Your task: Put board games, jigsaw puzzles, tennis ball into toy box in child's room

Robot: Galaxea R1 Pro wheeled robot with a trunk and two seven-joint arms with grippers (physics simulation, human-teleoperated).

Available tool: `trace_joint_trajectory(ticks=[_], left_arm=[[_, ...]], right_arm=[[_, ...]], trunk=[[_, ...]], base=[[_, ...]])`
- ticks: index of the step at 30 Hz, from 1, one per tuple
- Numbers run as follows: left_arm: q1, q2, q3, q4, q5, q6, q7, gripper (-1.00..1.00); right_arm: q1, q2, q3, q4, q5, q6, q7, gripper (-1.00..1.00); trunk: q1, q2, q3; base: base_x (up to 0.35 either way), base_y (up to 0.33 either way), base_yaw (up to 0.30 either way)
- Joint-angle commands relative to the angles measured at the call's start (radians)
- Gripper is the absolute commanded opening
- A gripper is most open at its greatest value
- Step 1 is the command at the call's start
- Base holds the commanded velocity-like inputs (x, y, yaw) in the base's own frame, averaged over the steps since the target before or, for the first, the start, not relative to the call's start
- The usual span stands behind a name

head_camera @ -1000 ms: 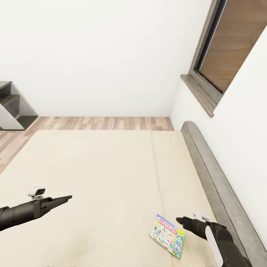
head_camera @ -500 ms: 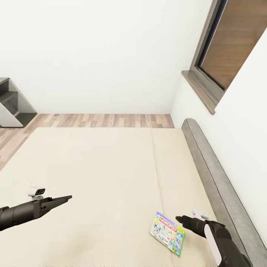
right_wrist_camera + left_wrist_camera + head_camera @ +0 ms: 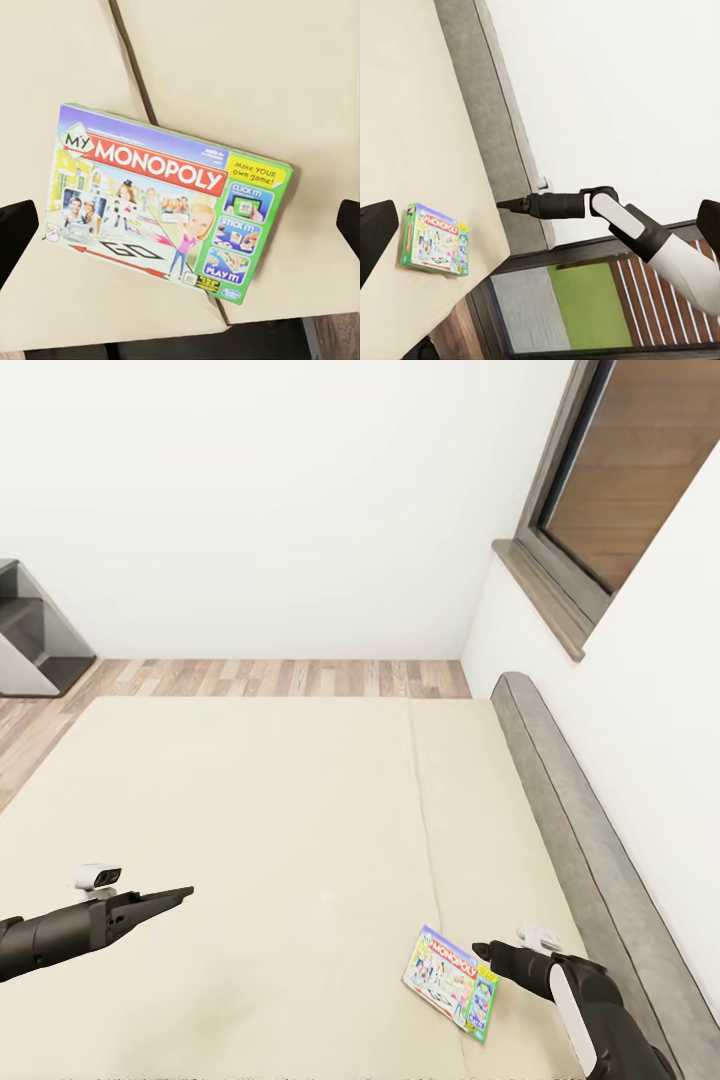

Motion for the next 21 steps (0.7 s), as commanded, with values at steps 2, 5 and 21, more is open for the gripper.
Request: trace_joint_trajectory(ticks=[2,5,21], left_arm=[[0.0,0.0,0.0,0.0,-0.001,0.011,-0.004,1.0],[-0.001,0.0,0.0,0.0,-0.001,0.011,-0.004,1.0],[0.0,-0.001,0.0,0.0,-0.001,0.009,-0.004,1.0]], right_arm=[[-0.001,0.0,-0.002,-0.001,-0.004,0.006,0.005,1.0],[-0.001,0.0,-0.002,-0.001,-0.004,0.006,0.007,1.0],[-0.001,0.0,-0.004,-0.002,-0.007,0.009,0.015,1.0]], trunk=[[0.0,-0.002,-0.005],[0.0,-0.002,-0.01],[0.0,-0.002,-0.036]], base=[[0.0,0.0,0.0],[0.0,0.0,0.0],[0.0,0.0,0.0]])
